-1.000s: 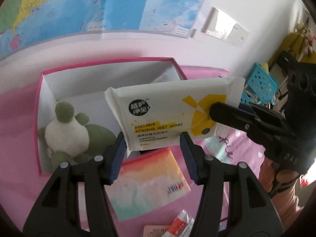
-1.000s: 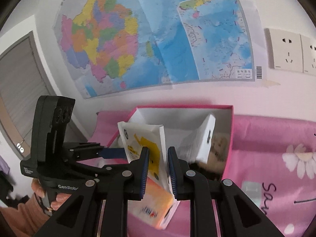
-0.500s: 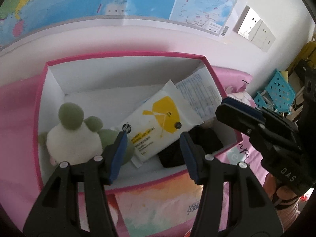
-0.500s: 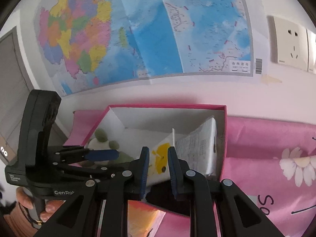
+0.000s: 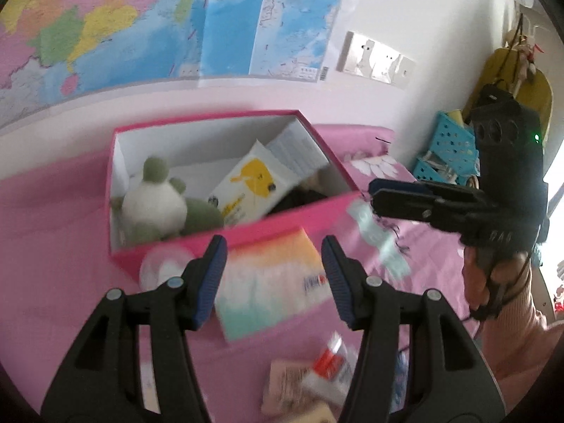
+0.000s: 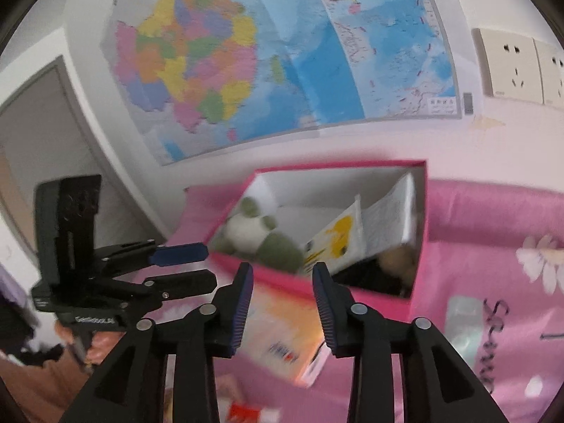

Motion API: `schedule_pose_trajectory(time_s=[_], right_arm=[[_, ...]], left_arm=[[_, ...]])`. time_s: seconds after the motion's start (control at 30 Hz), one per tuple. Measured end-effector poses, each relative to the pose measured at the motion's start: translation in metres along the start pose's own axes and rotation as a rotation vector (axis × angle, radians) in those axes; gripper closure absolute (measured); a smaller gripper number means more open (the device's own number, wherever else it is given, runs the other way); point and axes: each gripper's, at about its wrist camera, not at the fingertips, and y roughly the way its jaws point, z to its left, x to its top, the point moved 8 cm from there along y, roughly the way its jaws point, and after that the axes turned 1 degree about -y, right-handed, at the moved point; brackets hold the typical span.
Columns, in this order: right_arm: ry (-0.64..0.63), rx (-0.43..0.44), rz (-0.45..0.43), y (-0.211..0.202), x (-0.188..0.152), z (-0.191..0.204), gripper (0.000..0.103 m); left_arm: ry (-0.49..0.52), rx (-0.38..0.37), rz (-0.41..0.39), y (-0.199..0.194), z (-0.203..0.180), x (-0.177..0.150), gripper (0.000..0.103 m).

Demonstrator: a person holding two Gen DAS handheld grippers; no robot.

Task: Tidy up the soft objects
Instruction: 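Move the right gripper to the blue gingham scrunchie and grasp it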

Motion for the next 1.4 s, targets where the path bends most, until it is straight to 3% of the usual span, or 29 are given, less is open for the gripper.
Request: schedule_pose_trajectory(time_s=[0.27,0.5,0.73,0.93,1.0,1.03,1.07,1.4], right_arm=[[0.017,0.088,0.096,-0.030,-0.065,0.027,0.056],[0.091,0.030,0.246,-0.042,-0.149,0.015,0.050],[0.128,-0.014,0.354,-0.032,-0.204,0.007,0.050],[0.073,-0.007,0.361,-0.023,-0.213,0.015,0.051],[0.067,-0.003,0.361,-0.022,-0.213,0.017,0.067],[0.068,-0.002,0.365,-0.021,-0.214,0.016,0.083],[0.069,-0.002,0.366,-0.020,-0.215,0.015,0.088],[0.030,-0.004,0.186,-0.048,-0.165,0.021,0.093]], left_arm=[[-0.011,-0.037,0.068,-0.011,-0.009,-0.062,0.045],[0.082,-0.121,0.165,0.005,-0.054,-0.106,0.045],[0.109,-0.161,0.232,0.019,-0.080,-0.136,0.045],[0.102,-0.163,0.264,0.023,-0.083,-0.149,0.046],[0.097,-0.167,0.273,0.025,-0.083,-0.151,0.046],[0.093,-0.173,0.278,0.025,-0.083,-0.152,0.046],[0.088,-0.182,0.283,0.026,-0.083,-0.153,0.046],[0.089,-0.284,0.307,0.035,-0.104,-0.147,0.046]])
